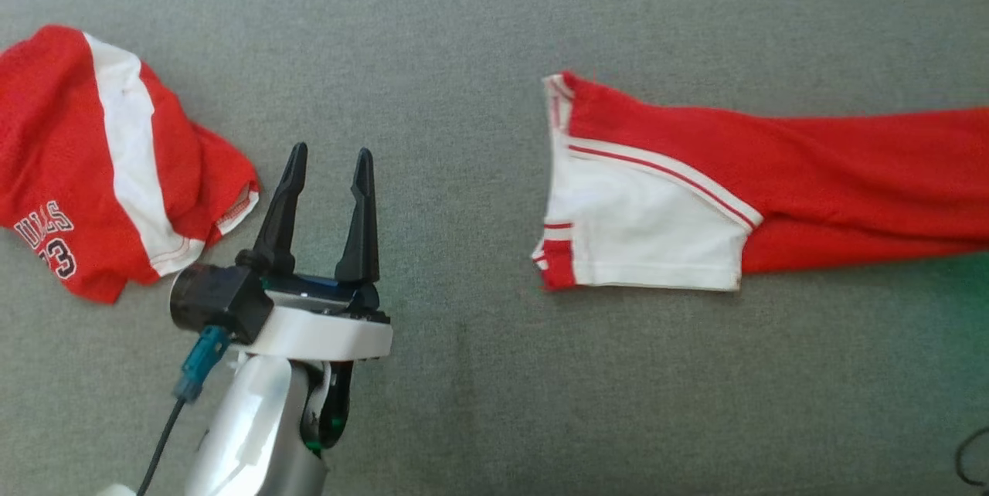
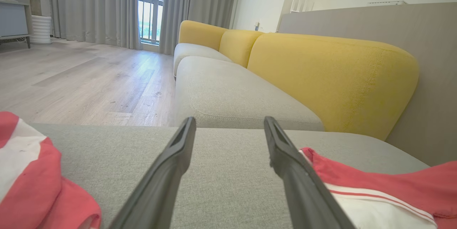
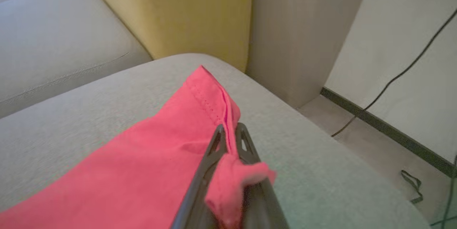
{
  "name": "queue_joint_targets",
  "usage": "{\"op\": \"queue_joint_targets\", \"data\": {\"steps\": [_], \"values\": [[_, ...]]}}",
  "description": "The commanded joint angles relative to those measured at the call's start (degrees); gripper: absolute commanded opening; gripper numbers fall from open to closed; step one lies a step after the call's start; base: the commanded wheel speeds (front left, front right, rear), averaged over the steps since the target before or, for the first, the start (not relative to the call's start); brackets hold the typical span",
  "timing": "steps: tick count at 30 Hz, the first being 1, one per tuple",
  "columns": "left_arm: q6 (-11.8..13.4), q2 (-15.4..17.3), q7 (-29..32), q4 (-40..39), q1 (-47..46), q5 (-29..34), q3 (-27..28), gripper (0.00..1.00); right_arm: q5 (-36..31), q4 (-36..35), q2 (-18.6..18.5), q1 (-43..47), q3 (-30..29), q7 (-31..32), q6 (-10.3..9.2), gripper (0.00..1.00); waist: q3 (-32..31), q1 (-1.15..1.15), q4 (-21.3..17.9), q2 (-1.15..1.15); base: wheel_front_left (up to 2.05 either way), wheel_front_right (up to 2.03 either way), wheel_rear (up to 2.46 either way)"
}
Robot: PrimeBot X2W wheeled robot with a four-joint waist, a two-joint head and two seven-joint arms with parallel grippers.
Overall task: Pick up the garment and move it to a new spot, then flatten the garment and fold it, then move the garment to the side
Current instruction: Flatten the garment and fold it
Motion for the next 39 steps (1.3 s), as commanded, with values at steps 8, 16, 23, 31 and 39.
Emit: {"op": "queue_joint_targets", "data": {"steps": [8, 16, 23, 31, 39], "values": [[-0.1, 0.2, -0.3, -1.2, 1.0, -0.6, 2.7, 1.0, -0.7, -3.8, 4.0, -2.6, 2.8, -0.6, -0.04, 0.0, -3.4, 0.01, 0.0, 0.0, 0.0, 0.0, 0.0], [0.0, 0.2, -0.3, -1.3, 3.3, -1.5, 3.8, 1.0, 8.4, -6.7, 5.9, -0.6, 15.9, 1.8, -0.04, 0.0, -7.4, 0.01, 0.8, 0.0, 0.0, 0.0, 0.0], [-0.1, 0.2, -0.3, -1.2, 4.6, -2.0, 3.6, 1.0, 25.3, -7.5, 5.9, 2.8, 35.2, 2.7, -0.04, 0.0, -9.5, 0.01, 2.2, 0.0, 0.0, 0.0, 0.0], [0.0, 0.2, -0.3, -1.0, 5.6, -2.2, 3.1, 1.0, 42.5, -5.0, 5.9, 6.0, 53.4, 0.4, -0.04, 0.0, -10.3, 0.01, 4.6, 0.0, 0.0, 0.0, 0.0], [0.4, 0.2, -0.3, -0.9, 4.8, -3.1, 1.3, 1.0, 52.7, 5.0, 5.9, 2.3, 63.3, -5.4, -0.04, 0.0, -9.4, 0.01, 7.3, 0.0, 0.0, 0.0, 0.0]]}}
